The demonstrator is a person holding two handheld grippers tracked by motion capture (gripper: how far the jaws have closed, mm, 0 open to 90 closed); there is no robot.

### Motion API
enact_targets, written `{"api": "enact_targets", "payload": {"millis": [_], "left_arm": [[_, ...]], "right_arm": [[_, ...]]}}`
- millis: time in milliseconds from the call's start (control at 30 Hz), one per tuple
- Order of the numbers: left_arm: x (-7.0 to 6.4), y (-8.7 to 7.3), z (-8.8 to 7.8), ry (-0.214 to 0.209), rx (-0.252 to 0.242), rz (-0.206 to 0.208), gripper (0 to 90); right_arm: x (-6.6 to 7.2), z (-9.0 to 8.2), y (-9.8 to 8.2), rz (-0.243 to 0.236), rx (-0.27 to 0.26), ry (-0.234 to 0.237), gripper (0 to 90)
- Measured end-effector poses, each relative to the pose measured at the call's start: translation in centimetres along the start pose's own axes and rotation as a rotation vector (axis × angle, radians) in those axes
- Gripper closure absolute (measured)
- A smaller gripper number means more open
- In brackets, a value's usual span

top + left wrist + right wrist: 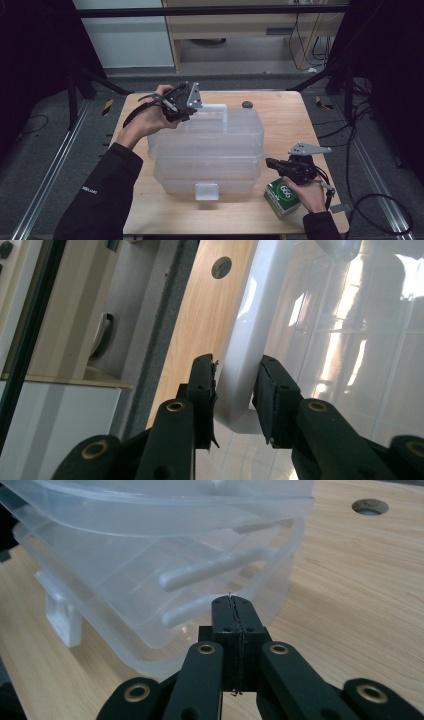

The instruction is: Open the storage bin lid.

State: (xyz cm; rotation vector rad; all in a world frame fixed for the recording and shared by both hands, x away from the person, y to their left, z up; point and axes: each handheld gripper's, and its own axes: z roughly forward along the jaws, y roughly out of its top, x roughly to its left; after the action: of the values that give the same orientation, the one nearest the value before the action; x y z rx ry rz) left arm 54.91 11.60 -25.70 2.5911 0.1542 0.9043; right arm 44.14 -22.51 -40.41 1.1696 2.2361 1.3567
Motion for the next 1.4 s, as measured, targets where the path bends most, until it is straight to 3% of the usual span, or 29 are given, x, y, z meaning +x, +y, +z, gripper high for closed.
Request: {"api": "enact_targets", "payload": {"millis": [567, 900, 1033, 1233, 1400], "left_arm": [[1.0, 0.1, 0.5, 0.002, 0.002, -0.04, 69.2], [0.6, -0.2, 0.2, -0.008, -0.014, -0.048, 64.4], [0.4, -0.8, -0.3, -0.009, -0.038, -0.086, 55.2], [0.0, -1.9, -1.4, -0.013, -0.06, -0.116, 51.9], [0.0, -3.3, -2.8, -0.03, -0.119, -0.194, 50.7]], "right_arm": [[0.8, -0.2, 1.5, 0.02, -0.12, 0.066, 90.0], [1.0, -0.3, 1.7, 0.017, -0.125, 0.071, 90.0], [1.1, -0.2, 1.6, 0.019, -0.112, 0.074, 90.0], [1.1, -0.1, 1.6, 0.018, -0.11, 0.07, 90.0], [1.1, -0.1, 1.6, 0.016, -0.109, 0.067, 90.0]]}}
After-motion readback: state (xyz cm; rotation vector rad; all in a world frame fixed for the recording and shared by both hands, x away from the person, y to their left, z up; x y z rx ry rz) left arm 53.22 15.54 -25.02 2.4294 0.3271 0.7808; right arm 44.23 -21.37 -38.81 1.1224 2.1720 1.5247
